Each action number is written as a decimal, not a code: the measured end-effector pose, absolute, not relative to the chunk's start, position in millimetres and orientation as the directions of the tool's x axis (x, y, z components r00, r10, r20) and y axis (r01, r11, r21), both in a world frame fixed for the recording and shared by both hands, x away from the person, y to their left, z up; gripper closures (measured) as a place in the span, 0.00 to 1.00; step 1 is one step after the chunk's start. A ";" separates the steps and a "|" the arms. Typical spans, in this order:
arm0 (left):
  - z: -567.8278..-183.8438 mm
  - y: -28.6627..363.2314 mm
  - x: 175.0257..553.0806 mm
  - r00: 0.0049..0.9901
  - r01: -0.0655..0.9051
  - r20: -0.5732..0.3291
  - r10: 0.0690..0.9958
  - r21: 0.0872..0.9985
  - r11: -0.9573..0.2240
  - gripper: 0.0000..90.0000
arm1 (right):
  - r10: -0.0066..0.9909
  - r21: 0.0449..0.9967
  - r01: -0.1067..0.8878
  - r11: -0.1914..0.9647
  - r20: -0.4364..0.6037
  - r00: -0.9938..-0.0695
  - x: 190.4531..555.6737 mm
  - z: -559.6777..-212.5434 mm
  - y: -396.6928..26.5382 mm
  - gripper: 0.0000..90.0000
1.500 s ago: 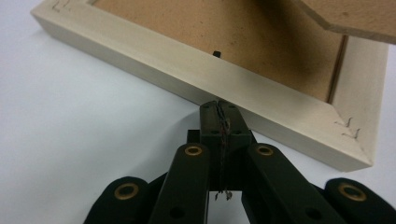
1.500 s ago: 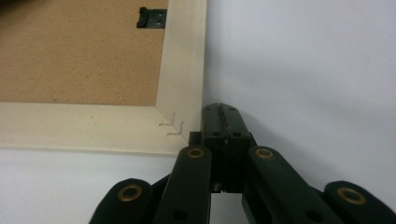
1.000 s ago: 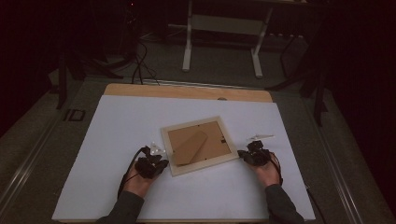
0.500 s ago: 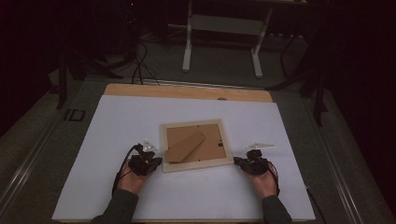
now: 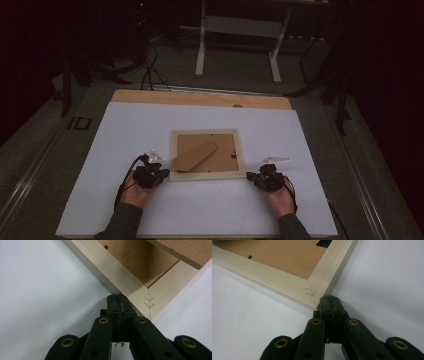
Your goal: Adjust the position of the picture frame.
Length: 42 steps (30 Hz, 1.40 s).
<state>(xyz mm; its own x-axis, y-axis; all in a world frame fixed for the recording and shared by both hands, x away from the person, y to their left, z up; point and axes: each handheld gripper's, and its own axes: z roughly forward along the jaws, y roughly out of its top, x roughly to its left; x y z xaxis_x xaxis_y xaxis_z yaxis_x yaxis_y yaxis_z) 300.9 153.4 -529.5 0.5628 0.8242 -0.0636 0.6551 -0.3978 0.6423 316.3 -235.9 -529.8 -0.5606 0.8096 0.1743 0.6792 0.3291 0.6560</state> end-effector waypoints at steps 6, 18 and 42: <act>-530.4 156.9 304.7 0.530 0.660 -0.050 0.847 0.652 -0.374 1.00 | 0.806 0.649 0.676 0.348 0.162 -0.570 311.1 -528.7 -229.2 1.00; -531.4 156.7 306.9 0.488 0.670 -0.046 0.872 0.660 -0.340 1.00 | 0.793 0.639 0.676 0.368 0.164 -0.587 307.4 -527.9 -224.6 1.00; -533.2 146.8 302.5 0.450 0.674 -0.054 0.891 0.675 -0.300 1.00 | 0.804 0.646 0.683 0.340 0.177 -0.567 314.9 -528.9 -232.3 1.00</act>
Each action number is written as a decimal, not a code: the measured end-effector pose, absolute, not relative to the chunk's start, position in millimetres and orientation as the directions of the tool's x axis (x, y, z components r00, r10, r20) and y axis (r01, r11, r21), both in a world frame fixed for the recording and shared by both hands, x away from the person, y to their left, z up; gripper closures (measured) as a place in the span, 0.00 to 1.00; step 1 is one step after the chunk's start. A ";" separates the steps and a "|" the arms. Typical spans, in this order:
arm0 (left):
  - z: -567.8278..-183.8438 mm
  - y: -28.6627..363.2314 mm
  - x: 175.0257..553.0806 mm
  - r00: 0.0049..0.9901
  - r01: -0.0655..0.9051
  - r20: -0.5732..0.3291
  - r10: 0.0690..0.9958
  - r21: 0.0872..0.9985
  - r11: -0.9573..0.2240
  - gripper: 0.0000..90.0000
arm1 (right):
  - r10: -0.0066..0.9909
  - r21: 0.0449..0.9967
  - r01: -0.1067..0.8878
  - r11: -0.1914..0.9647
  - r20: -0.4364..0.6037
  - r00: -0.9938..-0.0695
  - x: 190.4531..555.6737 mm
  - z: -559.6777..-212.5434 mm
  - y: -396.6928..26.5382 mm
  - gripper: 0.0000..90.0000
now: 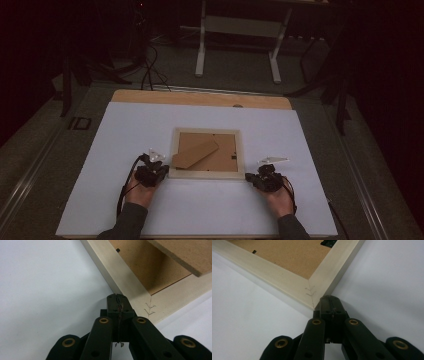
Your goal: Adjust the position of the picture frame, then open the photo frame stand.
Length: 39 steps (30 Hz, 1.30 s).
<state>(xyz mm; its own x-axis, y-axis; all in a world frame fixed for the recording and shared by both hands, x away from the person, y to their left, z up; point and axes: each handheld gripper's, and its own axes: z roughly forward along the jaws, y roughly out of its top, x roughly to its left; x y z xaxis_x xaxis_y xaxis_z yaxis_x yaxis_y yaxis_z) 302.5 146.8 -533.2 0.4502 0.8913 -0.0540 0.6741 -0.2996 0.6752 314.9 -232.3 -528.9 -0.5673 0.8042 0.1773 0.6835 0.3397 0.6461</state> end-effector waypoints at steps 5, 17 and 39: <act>-533.1 148.2 302.8 0.451 0.679 -0.070 0.890 0.674 -0.291 1.00 | 0.804 0.650 0.681 0.337 0.178 -0.568 315.6 -529.5 -232.5 1.00; -530.1 156.4 301.9 0.462 0.693 -0.133 0.877 0.671 -0.263 0.96 | 0.816 0.674 0.670 0.312 0.172 -0.552 316.2 -529.8 -240.4 0.90; -505.3 180.7 291.7 0.448 0.625 -0.197 0.872 0.766 -0.149 0.76 | 0.834 0.717 0.643 0.270 0.159 -0.528 314.9 -518.6 -254.3 0.80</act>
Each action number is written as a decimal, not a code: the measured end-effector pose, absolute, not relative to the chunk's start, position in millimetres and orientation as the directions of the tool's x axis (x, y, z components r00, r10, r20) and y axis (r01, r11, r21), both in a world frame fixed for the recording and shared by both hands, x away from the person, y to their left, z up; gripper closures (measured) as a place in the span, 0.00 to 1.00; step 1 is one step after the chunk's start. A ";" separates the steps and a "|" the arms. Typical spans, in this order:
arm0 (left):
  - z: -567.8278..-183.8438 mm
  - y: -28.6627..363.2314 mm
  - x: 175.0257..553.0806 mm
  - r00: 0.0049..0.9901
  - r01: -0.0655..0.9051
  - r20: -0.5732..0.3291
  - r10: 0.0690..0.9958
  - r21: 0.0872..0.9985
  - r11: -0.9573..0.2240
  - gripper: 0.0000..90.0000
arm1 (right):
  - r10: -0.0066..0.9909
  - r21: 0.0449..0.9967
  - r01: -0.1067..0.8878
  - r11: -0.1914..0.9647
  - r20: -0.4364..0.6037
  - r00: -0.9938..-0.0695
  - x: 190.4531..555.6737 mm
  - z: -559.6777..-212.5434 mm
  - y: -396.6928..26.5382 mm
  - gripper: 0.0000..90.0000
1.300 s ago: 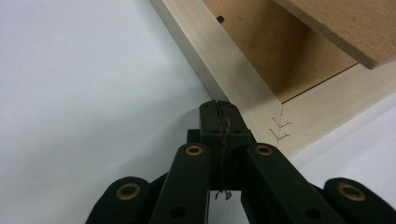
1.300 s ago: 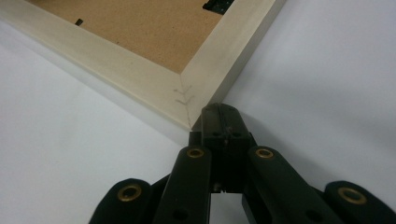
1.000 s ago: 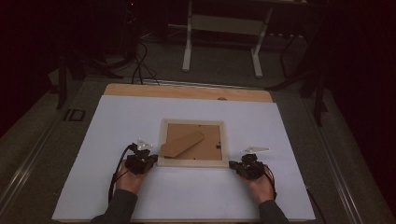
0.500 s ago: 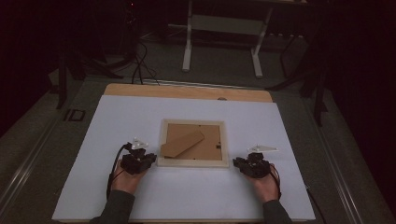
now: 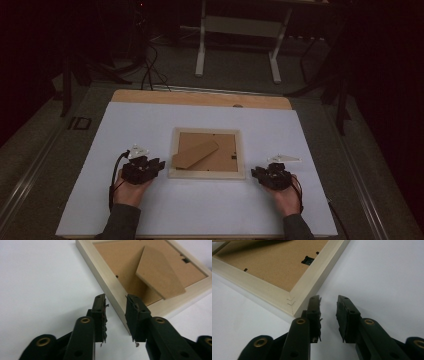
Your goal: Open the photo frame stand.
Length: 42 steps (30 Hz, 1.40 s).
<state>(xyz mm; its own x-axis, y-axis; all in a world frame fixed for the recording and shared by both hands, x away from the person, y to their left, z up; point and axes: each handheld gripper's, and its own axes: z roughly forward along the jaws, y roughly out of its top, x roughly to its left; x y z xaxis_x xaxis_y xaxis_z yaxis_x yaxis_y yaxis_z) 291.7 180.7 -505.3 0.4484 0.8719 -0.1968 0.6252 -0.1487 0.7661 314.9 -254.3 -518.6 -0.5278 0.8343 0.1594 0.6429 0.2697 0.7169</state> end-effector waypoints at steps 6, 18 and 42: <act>-502.2 183.9 290.1 0.453 0.624 -0.215 0.865 0.769 -0.136 0.74 | 0.838 0.712 0.650 0.265 0.163 -0.520 314.7 -519.2 -255.0 0.76; -488.8 169.8 285.5 0.516 0.611 -0.188 0.836 0.765 -0.205 0.73 | 0.845 0.709 0.665 0.234 0.189 -0.500 315.5 -518.2 -263.3 0.66; -461.7 131.6 335.8 0.594 0.625 -0.161 0.788 0.709 -0.326 0.50 | 0.841 0.702 0.668 0.246 0.188 -0.507 316.6 -519.5 -262.3 0.64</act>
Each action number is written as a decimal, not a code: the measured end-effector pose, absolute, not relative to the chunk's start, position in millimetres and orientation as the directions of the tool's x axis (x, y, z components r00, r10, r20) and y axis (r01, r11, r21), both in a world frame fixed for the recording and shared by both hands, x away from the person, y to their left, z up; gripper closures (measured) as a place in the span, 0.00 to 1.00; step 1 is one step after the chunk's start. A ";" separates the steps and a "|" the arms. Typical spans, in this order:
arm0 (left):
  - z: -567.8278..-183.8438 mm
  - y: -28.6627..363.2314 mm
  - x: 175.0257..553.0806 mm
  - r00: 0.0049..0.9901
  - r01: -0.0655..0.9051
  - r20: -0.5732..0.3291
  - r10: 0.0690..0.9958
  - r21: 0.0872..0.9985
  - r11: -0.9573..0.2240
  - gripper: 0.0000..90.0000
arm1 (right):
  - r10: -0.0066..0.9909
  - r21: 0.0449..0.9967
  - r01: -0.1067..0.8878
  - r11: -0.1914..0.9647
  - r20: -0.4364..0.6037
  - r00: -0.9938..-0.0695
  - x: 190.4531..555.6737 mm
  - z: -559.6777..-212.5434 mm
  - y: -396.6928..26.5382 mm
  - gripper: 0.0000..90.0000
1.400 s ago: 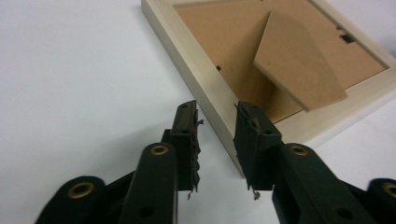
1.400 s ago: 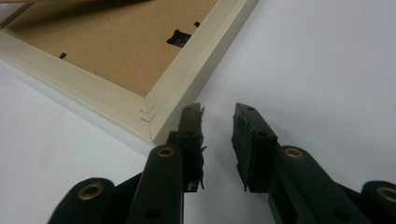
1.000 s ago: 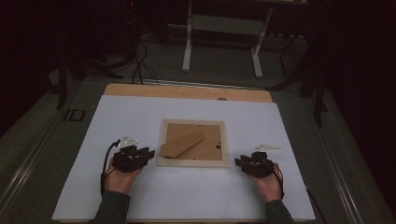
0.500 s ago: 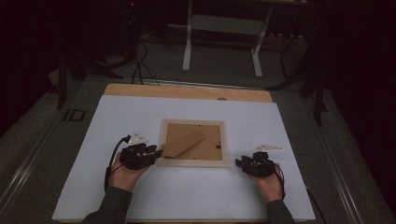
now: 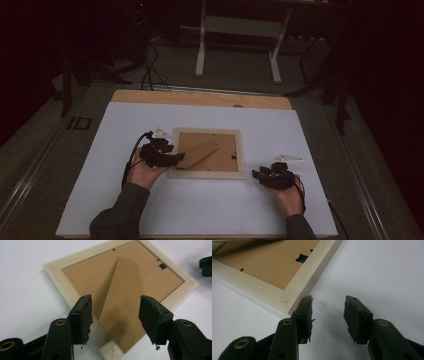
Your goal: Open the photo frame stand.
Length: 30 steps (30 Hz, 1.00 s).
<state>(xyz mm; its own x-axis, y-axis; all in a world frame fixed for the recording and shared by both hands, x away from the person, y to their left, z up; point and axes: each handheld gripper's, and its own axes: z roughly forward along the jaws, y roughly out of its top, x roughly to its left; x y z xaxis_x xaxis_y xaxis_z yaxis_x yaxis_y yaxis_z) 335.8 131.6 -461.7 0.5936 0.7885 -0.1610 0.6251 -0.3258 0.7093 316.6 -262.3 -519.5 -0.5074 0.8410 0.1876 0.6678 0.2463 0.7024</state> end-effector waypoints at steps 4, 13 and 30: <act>-460.5 125.8 345.8 0.627 0.616 -0.164 0.762 0.703 -0.356 0.52 | 0.841 0.703 0.668 0.244 0.189 -0.506 316.6 -519.3 -262.6 0.63; -464.6 112.5 368.7 0.656 0.639 -0.195 0.729 0.657 -0.399 0.47 | 0.843 0.702 0.671 0.240 0.192 -0.503 316.9 -519.2 -264.2 0.62; -476.5 79.1 401.5 0.690 0.675 -0.192 0.698 0.518 -0.525 0.35 | 0.844 0.700 0.674 0.237 0.195 -0.500 318.1 -520.3 -265.0 0.61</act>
